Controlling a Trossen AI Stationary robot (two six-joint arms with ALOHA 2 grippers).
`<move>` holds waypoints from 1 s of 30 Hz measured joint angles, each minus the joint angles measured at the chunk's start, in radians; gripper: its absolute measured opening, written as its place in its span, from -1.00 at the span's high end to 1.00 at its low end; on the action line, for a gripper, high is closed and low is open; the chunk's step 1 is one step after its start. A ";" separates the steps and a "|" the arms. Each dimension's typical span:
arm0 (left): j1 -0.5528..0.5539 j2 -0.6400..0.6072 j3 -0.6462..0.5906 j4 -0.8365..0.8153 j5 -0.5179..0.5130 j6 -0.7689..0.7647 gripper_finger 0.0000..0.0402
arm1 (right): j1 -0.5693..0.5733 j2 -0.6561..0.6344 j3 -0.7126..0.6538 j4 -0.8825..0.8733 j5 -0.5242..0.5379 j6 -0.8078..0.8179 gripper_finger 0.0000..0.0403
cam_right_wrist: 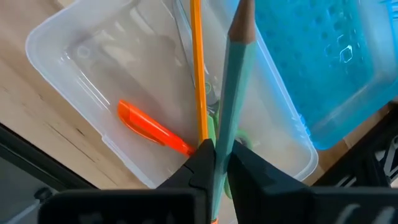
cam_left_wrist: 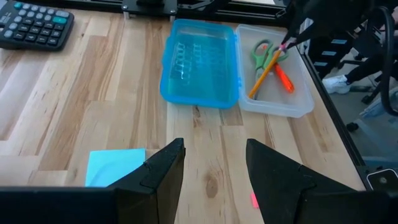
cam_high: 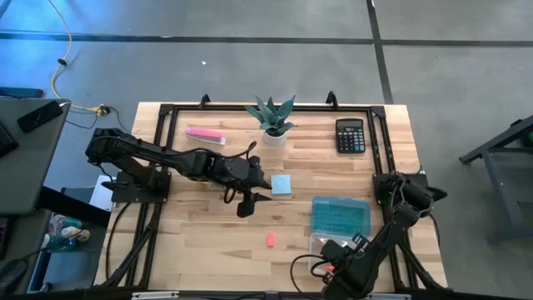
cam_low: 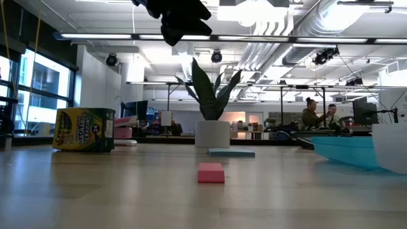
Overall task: Pack school essentials
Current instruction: Put the blue pencil into the blue supply box, then put the pink eraser into the blue supply box
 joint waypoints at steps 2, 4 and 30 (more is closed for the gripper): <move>0.000 0.000 0.000 0.000 0.000 0.000 0.20 | 0.000 0.000 0.000 0.000 0.006 0.000 0.80; 0.000 0.000 0.000 0.000 0.000 0.000 0.20 | 0.001 0.000 0.000 0.000 0.015 0.000 0.71; 0.016 -0.036 -0.002 -0.090 0.000 0.001 0.20 | 0.008 -0.058 0.000 0.007 0.180 0.211 0.32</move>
